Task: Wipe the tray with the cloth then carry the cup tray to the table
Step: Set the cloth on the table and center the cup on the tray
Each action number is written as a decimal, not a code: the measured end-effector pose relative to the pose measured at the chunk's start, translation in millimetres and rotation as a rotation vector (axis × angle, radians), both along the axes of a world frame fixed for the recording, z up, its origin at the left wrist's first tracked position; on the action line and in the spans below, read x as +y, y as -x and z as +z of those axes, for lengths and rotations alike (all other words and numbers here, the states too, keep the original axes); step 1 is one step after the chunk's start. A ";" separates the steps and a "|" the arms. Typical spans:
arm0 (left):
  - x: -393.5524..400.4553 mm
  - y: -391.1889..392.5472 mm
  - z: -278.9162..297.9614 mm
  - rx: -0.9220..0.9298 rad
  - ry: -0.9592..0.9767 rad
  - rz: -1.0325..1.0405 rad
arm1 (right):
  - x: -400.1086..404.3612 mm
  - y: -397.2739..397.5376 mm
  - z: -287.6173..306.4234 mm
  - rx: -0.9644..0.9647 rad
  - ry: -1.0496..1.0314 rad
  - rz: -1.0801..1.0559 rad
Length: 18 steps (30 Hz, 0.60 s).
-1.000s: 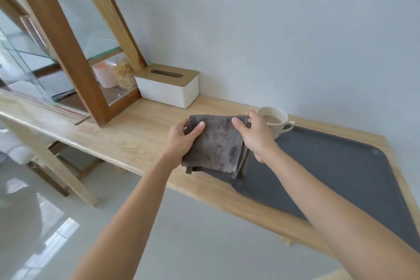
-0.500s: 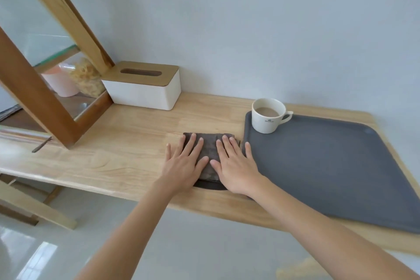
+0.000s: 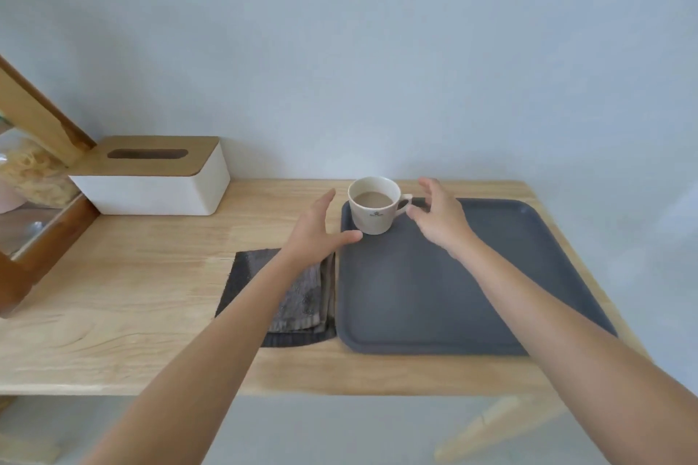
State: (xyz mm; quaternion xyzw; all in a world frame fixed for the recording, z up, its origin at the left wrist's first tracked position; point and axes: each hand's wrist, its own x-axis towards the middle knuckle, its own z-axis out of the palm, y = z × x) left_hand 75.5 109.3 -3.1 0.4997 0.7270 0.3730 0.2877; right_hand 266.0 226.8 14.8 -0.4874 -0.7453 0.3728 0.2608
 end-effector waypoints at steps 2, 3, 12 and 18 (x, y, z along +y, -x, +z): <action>16.9 -2.0 -6.5 -0.073 -0.013 0.015 | 9.9 -3.7 -3.1 -0.007 0.078 0.121; 23.6 -3.1 -9.7 -0.095 -0.039 0.003 | 13.0 -3.5 -4.8 0.002 0.102 0.159; 36.6 -25.6 -12.2 -0.181 -0.171 0.112 | 18.5 0.2 -18.3 0.102 0.013 0.186; 37.3 -51.1 -8.8 -0.147 -0.194 0.110 | 19.3 -33.9 -11.8 0.116 -0.013 0.195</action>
